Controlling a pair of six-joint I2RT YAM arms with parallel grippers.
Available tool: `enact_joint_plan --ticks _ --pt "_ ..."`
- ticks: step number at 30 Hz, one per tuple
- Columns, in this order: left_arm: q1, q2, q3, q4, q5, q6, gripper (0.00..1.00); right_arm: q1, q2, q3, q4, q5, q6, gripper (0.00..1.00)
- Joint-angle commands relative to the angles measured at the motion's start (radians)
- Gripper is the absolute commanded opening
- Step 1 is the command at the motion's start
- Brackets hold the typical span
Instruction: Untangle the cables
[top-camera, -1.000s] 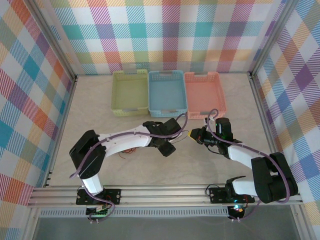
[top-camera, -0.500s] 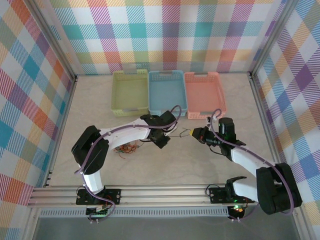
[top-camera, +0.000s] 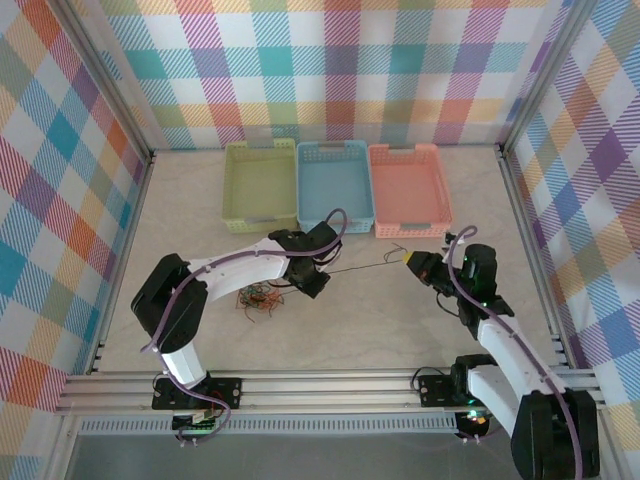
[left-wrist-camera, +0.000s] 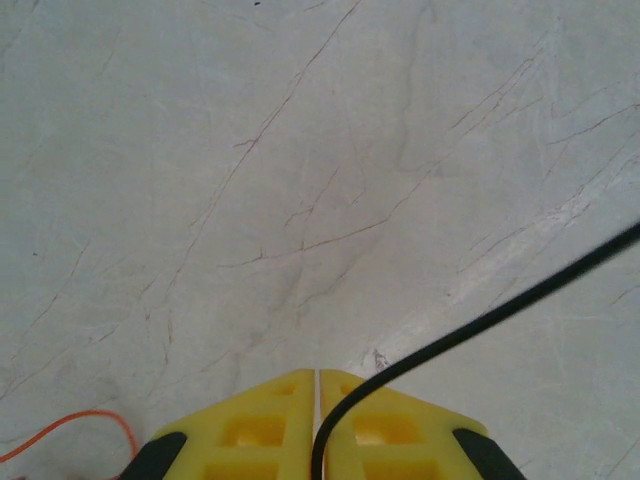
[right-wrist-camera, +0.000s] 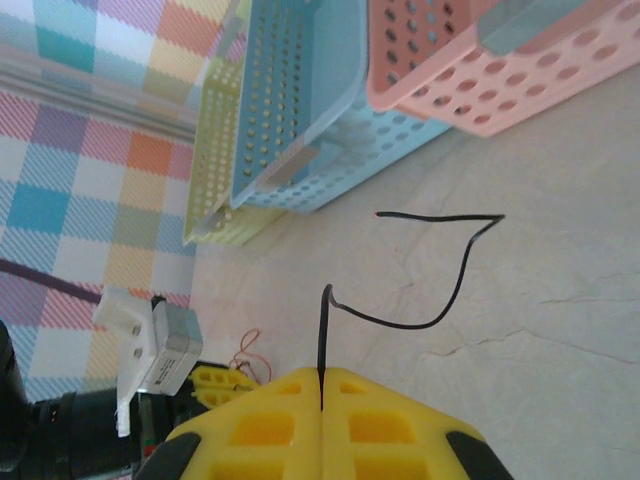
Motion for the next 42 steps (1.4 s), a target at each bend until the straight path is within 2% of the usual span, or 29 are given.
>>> enact_joint_plan --ticks 1,15,18,20,22,24,27,31,34,37,42 --pt "0.023 -0.039 -0.034 -0.022 -0.009 -0.036 0.1 -0.047 -0.055 -0.021 -0.063 0.069 -0.001 0.0" --pt "0.081 -0.094 -0.109 -0.018 -0.085 -0.129 0.06 -0.197 -0.188 -0.078 -0.148 0.129 0.064 0.0" --pt "0.081 -0.11 -0.12 0.008 -0.041 -0.124 0.06 -0.201 -0.183 -0.079 -0.13 0.112 0.058 0.0" --pt "0.081 -0.113 -0.12 0.027 0.012 -0.118 0.02 -0.202 -0.171 -0.082 -0.088 0.067 0.045 0.0" --pt "0.081 -0.126 -0.119 0.048 0.059 -0.113 0.0 -0.2 -0.14 -0.08 -0.03 0.0 0.041 0.13" --pt "0.081 -0.149 -0.123 0.069 0.074 -0.114 0.0 -0.187 -0.11 -0.078 0.029 -0.05 0.058 0.22" --pt "0.081 -0.188 -0.132 0.105 0.099 -0.114 0.0 -0.102 -0.075 -0.044 0.049 -0.046 0.062 0.31" --pt "0.082 -0.208 -0.134 0.135 0.168 -0.123 0.0 0.104 -0.004 0.03 0.032 0.045 0.067 0.37" --pt "0.08 -0.204 -0.129 0.14 0.183 -0.127 0.0 0.23 0.082 0.066 0.072 0.115 0.14 0.45" --pt "0.08 -0.203 -0.126 0.139 0.19 -0.128 0.0 0.304 0.182 0.089 0.156 0.128 0.237 0.57" --pt "0.078 -0.212 -0.137 0.149 0.213 -0.138 0.0 0.419 0.34 0.125 0.27 0.188 0.369 0.6"
